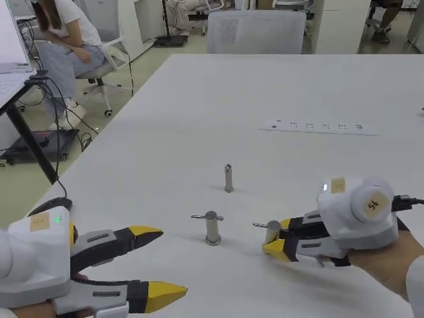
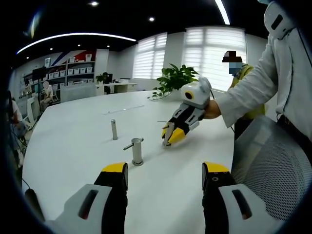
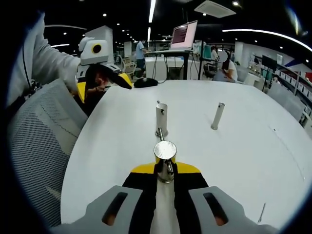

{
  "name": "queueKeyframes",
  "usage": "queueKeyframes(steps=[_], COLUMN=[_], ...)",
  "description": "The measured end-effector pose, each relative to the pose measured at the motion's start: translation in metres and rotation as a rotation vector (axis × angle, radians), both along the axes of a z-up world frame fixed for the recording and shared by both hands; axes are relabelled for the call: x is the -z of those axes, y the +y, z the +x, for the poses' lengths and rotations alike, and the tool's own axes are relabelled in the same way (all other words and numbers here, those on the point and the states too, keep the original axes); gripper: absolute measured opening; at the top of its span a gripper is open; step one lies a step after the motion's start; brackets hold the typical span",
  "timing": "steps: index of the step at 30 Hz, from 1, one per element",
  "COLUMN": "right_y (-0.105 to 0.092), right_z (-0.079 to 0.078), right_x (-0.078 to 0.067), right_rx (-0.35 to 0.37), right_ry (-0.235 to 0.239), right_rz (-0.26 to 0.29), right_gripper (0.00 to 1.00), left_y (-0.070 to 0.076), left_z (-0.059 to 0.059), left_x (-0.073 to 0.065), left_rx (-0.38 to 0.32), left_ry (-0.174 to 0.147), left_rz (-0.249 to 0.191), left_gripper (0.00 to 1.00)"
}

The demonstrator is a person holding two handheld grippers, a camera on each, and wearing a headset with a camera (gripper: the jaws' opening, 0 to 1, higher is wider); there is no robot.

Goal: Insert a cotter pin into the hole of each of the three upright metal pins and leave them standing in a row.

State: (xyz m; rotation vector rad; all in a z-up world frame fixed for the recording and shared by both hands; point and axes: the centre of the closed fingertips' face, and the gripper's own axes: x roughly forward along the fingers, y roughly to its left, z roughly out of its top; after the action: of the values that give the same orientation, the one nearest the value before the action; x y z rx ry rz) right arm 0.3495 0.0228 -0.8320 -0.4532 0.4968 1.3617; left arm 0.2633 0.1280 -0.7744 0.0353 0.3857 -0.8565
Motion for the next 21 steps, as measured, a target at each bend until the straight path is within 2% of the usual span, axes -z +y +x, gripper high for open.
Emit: queueKeyframes(steps=[8, 14, 18, 21], right_y=[0.009, 0.013, 0.015, 0.015], right_z=[0.009, 0.012, 0.012, 0.011], right_x=[0.005, 0.008, 0.009, 0.013], right_rx=[0.001, -0.003, 0.002, -0.008], right_ry=[0.008, 0.014, 0.034, 0.035], right_rz=[0.000, -0.007, 0.003, -0.011], right_gripper=[0.12, 0.12, 0.12, 0.12], left_y=[0.001, 0.002, 0.003, 0.003], left_z=[0.000, -0.001, -0.001, -0.001], left_x=[0.000, -0.001, -0.001, -0.002], left_rx=[-0.002, -0.004, -0.003, -0.004], left_ry=[0.001, -0.002, 0.000, -0.001], left_rz=[0.000, -0.001, -0.002, -0.001], left_gripper=[0.61, 0.61, 0.60, 0.60])
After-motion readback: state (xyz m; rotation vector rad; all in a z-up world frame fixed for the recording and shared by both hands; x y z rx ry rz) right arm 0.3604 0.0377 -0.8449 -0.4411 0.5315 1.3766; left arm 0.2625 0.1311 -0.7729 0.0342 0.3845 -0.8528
